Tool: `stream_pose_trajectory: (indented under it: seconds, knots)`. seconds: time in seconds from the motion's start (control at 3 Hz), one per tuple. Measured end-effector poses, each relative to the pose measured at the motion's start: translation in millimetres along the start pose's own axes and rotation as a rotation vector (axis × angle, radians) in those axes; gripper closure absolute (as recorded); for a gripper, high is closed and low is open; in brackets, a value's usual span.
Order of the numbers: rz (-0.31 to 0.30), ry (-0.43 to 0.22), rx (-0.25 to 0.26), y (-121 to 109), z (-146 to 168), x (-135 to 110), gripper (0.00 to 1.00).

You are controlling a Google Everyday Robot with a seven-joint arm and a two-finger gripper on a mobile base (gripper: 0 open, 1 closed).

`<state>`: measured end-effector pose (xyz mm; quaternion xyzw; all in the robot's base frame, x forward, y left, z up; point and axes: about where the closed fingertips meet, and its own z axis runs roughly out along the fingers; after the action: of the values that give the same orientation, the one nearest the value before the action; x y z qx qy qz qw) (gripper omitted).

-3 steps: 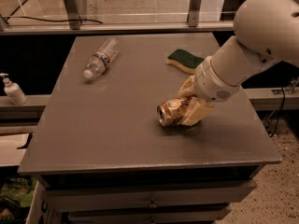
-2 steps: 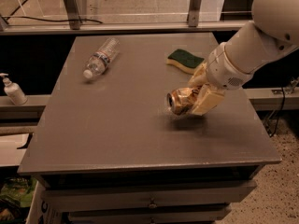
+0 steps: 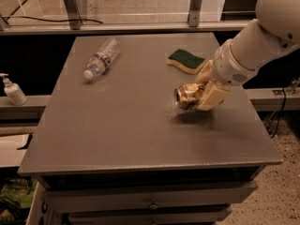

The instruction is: Move orange can near sponge

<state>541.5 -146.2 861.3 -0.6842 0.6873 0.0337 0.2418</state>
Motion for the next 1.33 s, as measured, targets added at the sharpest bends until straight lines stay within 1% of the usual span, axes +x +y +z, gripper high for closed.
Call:
stream_pose_trajectory:
  seconds: [0.33, 0.67, 1.0, 1.33]
  knots:
    - [0.046, 0.049, 0.056, -35, 5, 31, 1.0]
    - [0.081, 0.093, 0.109, -72, 8, 57, 1.0]
    - [0.102, 0.12, 0.148, -104, 11, 73, 1.0]
    - [0.11, 0.131, 0.174, -130, 19, 80, 1.0]
